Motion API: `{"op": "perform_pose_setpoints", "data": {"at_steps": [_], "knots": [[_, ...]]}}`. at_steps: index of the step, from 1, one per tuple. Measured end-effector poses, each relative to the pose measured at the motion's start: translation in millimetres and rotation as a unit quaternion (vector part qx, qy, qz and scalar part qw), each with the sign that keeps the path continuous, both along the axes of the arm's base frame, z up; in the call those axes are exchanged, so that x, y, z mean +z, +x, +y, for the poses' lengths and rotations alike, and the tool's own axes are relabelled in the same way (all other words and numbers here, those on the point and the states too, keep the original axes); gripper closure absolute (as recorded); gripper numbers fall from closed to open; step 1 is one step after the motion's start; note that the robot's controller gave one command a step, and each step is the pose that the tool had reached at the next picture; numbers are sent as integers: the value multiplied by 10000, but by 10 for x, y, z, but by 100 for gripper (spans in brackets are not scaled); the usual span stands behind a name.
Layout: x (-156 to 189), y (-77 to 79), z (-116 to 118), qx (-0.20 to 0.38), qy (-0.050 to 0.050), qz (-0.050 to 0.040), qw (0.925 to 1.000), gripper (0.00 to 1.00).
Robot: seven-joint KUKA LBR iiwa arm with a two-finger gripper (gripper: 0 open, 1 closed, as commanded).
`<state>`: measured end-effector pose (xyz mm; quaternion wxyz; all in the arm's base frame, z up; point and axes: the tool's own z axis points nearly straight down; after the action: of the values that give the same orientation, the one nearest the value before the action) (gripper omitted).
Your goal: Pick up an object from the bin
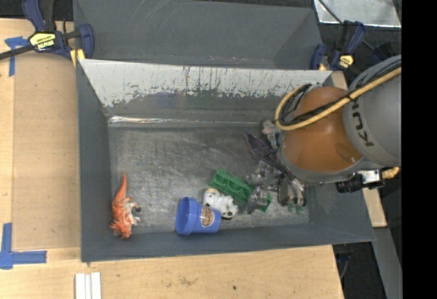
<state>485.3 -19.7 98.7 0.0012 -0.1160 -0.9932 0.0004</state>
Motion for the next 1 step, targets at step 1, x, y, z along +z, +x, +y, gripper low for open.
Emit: {"op": "perform_pose_setpoints", "data": {"at_steps": [1], "knots": [[187,13,1,2,3,-8,10000,100]]}}
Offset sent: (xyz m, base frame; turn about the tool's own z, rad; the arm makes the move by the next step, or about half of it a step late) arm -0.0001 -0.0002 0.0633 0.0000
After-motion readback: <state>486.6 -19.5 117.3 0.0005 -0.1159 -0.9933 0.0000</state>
